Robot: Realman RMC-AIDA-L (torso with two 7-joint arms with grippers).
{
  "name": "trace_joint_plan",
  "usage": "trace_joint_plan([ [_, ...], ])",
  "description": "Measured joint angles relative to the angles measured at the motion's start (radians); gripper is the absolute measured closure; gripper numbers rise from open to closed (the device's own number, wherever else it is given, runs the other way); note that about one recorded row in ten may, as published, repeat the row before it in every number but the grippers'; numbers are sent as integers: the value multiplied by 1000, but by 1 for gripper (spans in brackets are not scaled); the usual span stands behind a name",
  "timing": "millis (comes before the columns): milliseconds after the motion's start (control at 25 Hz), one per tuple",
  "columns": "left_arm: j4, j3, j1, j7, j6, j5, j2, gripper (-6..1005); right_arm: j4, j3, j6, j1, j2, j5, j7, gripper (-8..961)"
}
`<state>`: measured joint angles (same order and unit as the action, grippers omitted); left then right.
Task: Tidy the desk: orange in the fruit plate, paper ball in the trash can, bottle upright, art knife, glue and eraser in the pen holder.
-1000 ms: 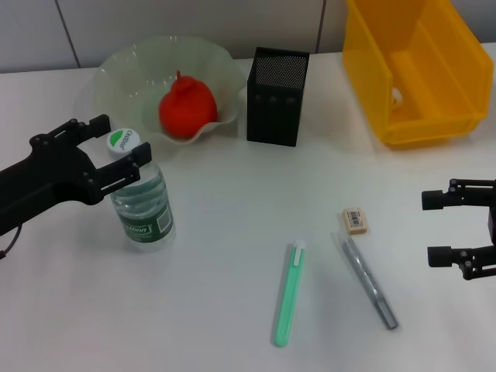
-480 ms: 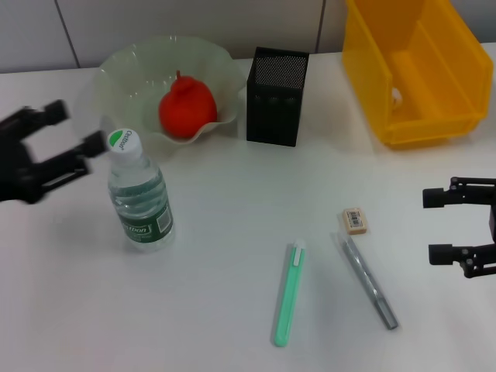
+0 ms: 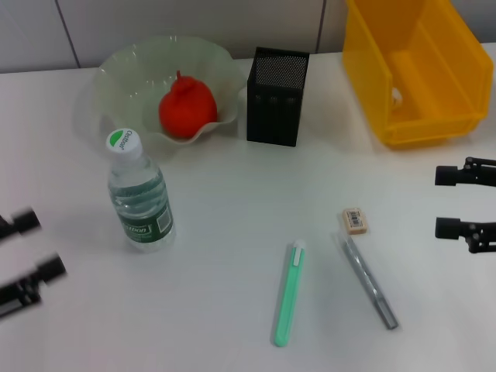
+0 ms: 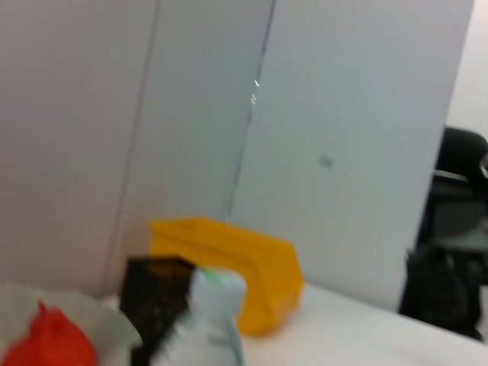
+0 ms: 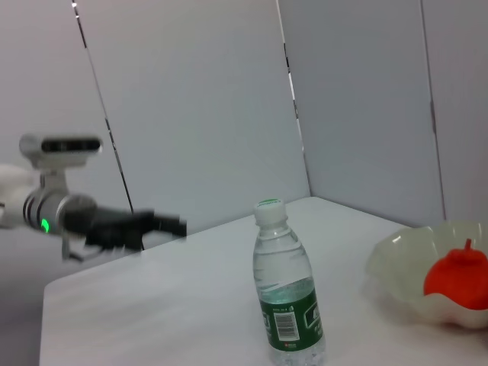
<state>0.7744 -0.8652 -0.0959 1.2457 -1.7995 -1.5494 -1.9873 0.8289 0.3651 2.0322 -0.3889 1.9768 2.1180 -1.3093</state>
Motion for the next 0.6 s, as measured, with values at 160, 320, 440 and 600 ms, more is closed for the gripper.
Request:
trace_joint_plan([
  [160, -104, 1, -38, -102, -2, -108, -7, 215, 51, 13, -11, -22, 9, 2, -111, 138],
  [320, -129, -3, -64, -164, 1, -194, -35, 214, 264, 140, -37, -66, 35, 22, -377, 138],
  [440, -131, -1, -69, -172, 3, -219, -40, 214, 350, 215, -48, -88, 38, 40, -507, 138],
  [600, -136, 3, -67, -200, -12, -236, -43, 214, 484, 364, -55, -161, 34, 106, -776, 139],
])
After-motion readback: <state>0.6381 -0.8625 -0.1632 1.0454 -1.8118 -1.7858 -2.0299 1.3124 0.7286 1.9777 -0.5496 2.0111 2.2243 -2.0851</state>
